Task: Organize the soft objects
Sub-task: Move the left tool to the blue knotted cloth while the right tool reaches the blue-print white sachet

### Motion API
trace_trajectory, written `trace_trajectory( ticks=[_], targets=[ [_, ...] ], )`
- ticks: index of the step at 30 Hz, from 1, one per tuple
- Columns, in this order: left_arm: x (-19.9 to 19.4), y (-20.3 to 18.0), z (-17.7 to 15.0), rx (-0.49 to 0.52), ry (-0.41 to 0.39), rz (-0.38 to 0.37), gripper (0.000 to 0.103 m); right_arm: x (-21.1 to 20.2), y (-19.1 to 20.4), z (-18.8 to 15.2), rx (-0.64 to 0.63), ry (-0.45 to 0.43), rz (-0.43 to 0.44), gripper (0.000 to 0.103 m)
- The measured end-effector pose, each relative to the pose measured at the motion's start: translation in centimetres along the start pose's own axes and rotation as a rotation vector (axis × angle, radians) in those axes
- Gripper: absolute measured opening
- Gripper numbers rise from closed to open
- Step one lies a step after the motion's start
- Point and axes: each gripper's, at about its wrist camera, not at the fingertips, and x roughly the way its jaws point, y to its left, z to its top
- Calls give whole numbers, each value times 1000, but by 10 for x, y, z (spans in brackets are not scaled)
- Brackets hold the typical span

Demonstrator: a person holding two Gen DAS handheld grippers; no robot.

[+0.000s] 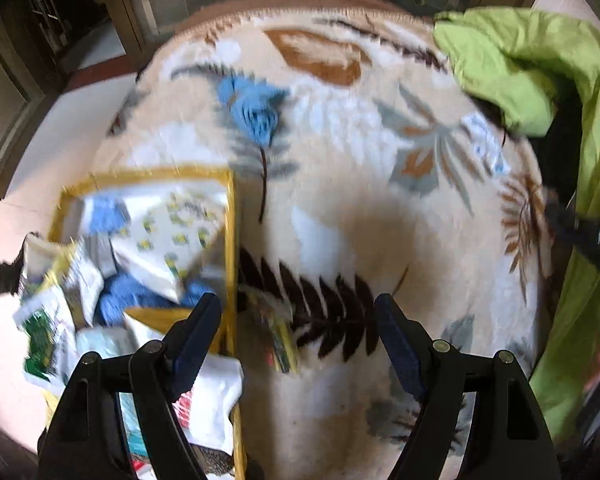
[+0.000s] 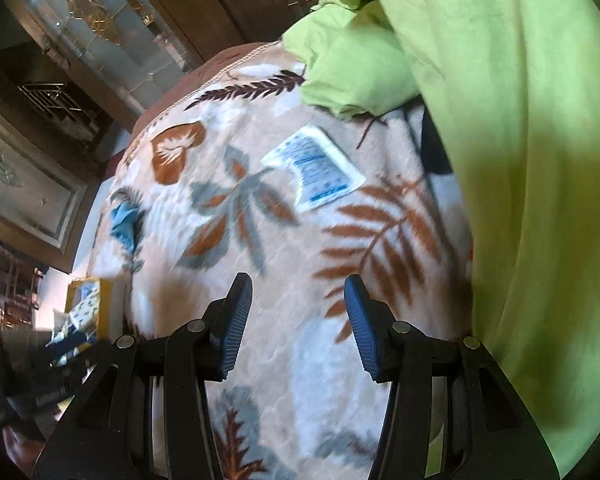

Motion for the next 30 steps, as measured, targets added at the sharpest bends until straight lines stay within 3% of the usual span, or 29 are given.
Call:
trace_trajectory(
  ticks=[9,12,18,25,30],
  targets=[
    [23,-9,-14,-10,32,68,85,22,-7,9,23,35,5,48],
    [8,-20,-16,25,-30,130,85,26,-8,13,27,37,-8,48],
    [-9,-50,-20,117,-77,114,85,25,-14,14,58,43,6,48],
    [28,-59,-22,114,12,125,85,20,-18,10,73,46,3,48],
    [19,-59,-2,123,-40,95,85,20,-15,10,62,49,7,48]
  ],
)
